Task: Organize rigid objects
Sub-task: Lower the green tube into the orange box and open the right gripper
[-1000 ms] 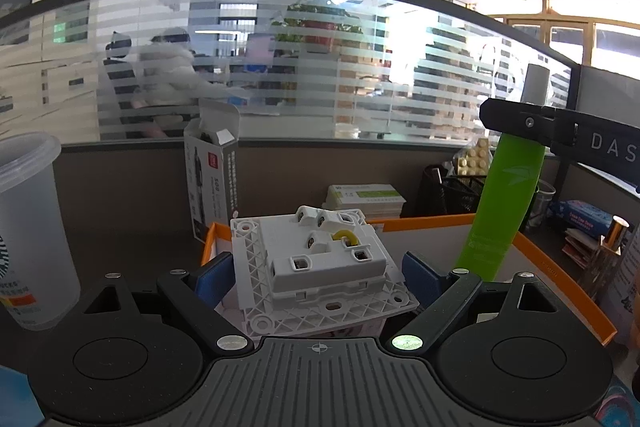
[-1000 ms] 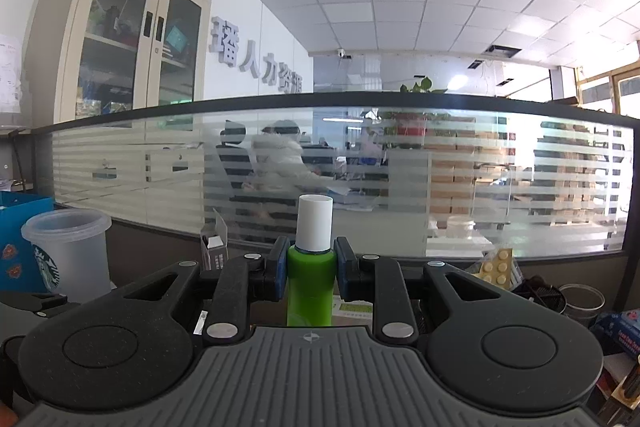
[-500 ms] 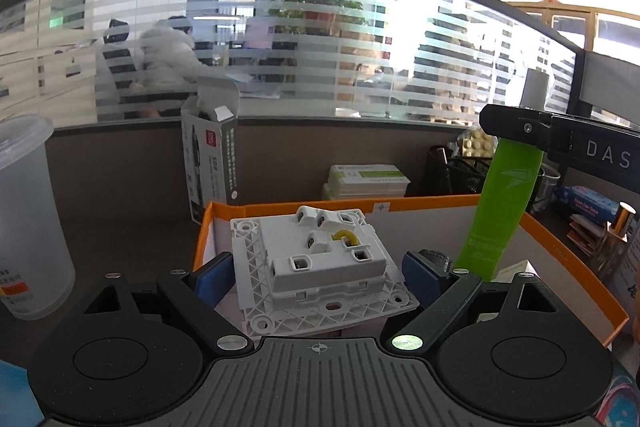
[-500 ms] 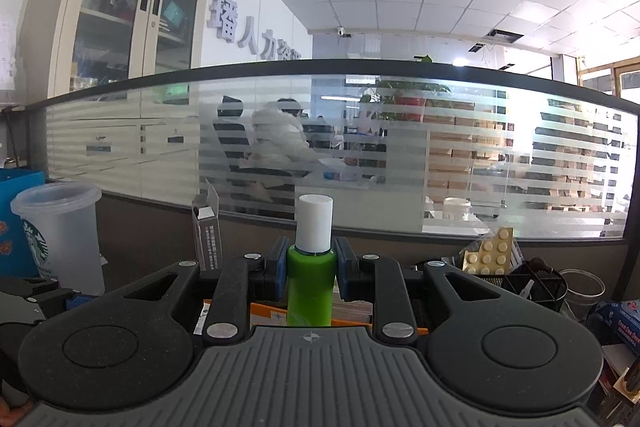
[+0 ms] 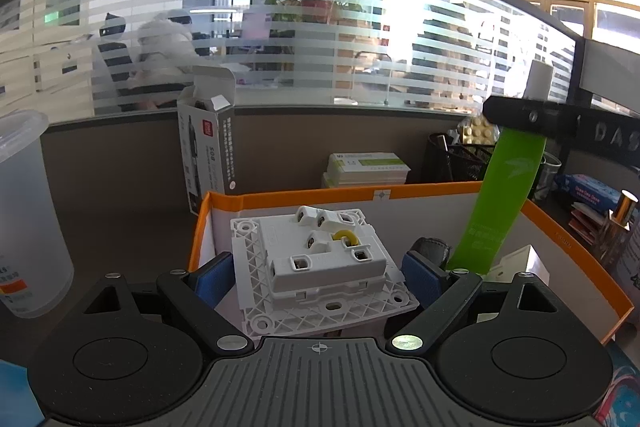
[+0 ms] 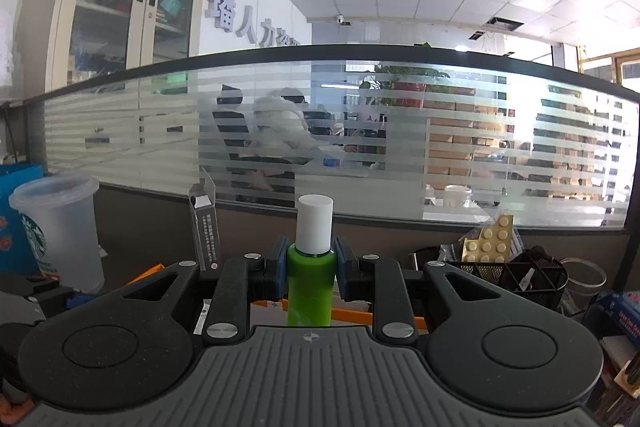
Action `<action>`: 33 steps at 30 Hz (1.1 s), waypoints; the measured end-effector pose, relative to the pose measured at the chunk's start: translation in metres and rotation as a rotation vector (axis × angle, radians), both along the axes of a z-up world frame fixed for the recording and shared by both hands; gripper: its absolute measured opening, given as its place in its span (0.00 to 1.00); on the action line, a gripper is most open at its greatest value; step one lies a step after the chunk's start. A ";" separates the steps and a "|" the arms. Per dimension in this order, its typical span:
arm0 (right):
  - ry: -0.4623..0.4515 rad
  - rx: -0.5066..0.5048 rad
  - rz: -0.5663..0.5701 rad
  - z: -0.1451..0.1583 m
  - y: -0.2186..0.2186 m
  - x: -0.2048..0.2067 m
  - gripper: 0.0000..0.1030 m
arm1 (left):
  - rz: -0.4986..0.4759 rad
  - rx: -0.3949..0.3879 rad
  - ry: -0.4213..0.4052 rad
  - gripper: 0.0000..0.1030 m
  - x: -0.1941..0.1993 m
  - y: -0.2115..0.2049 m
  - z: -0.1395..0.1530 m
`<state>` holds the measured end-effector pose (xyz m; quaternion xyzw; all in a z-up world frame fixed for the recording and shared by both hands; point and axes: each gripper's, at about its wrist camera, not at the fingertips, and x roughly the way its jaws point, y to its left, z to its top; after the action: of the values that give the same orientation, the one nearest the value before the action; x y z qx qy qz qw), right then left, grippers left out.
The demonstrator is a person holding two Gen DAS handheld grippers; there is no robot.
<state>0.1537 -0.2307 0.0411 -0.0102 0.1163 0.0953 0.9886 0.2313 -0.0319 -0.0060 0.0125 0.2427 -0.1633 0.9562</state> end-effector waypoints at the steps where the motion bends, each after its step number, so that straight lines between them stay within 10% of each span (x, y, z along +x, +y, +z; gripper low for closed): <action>1: -0.003 0.018 0.008 0.001 -0.002 -0.001 0.21 | -0.001 0.004 0.001 0.88 0.000 0.000 0.000; 12: 0.160 0.103 -0.008 -0.013 -0.015 0.021 0.26 | 0.004 0.041 -0.001 0.90 0.001 -0.004 -0.001; 15: 0.142 0.076 -0.072 -0.014 -0.016 0.018 0.67 | 0.013 0.038 -0.022 1.00 -0.003 -0.002 0.002; 20: 0.058 -0.047 -0.161 -0.008 -0.008 0.007 0.72 | 0.049 0.028 -0.062 1.00 -0.013 0.005 0.016; 27: -0.077 -0.162 -0.055 0.005 0.009 -0.086 0.77 | -0.005 -0.038 -0.167 1.00 -0.078 0.041 0.042; 33: 0.119 -0.189 0.046 -0.052 0.016 -0.146 0.78 | -0.080 -0.038 -0.098 1.00 -0.137 0.064 0.013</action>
<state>0.0077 -0.2142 -0.0106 -0.1005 0.1829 0.1068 0.9721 0.0942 0.0322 0.0067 0.0120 0.1916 -0.2050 0.9598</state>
